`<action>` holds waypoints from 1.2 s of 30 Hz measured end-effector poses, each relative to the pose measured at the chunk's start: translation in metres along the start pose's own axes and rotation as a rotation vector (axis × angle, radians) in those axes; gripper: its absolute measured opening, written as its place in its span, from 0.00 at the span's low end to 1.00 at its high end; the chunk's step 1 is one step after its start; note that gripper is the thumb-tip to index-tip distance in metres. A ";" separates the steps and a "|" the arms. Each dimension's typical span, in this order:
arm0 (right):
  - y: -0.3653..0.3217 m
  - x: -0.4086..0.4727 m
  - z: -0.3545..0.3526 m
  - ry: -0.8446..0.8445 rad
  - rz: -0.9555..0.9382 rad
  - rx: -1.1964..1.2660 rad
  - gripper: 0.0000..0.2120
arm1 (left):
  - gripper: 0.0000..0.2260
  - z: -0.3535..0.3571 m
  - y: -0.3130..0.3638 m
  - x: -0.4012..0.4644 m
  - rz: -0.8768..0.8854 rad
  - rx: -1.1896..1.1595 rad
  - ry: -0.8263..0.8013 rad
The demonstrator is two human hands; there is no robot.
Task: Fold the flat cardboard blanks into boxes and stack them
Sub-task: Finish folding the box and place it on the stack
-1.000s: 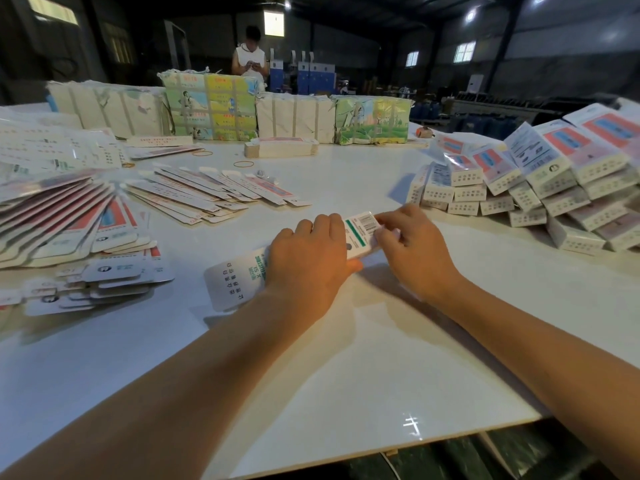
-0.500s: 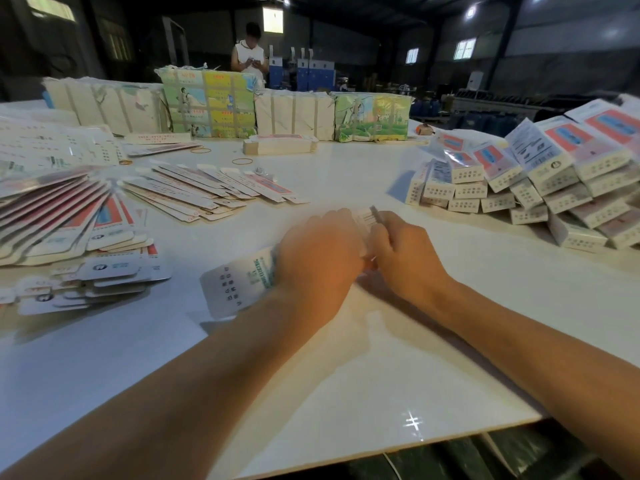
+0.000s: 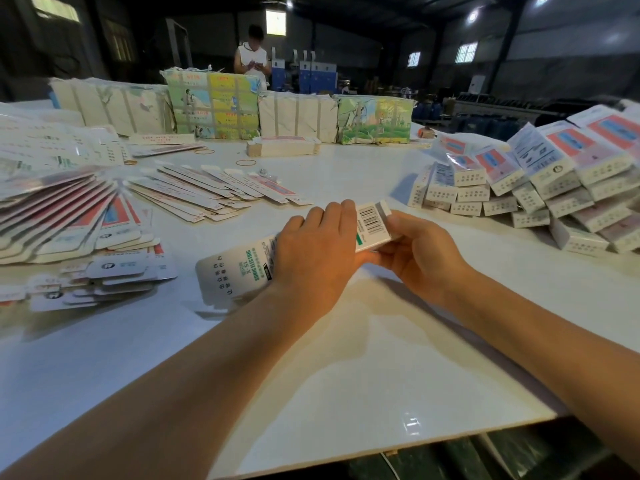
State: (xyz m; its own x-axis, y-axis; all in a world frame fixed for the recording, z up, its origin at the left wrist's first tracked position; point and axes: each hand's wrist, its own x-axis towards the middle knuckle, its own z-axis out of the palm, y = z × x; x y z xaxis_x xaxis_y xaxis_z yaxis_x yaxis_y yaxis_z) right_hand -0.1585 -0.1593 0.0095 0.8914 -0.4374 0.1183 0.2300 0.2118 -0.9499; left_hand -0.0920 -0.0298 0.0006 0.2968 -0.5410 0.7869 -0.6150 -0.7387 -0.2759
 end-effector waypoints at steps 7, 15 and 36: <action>0.004 0.002 -0.002 0.034 -0.073 -0.137 0.17 | 0.31 0.000 0.001 -0.001 0.022 -0.017 -0.029; 0.004 -0.008 0.001 0.041 -0.273 -0.400 0.25 | 0.33 0.000 0.005 0.000 0.029 -0.056 -0.076; 0.009 -0.024 0.012 0.065 -0.491 -0.793 0.13 | 0.31 0.005 -0.005 0.001 -0.068 -0.119 -0.195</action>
State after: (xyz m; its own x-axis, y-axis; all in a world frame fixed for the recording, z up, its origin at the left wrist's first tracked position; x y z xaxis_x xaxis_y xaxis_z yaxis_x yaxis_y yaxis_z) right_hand -0.1728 -0.1359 0.0013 0.7357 -0.3728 0.5655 0.2205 -0.6576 -0.7204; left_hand -0.0846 -0.0290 0.0003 0.4688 -0.5680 0.6765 -0.6672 -0.7296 -0.1502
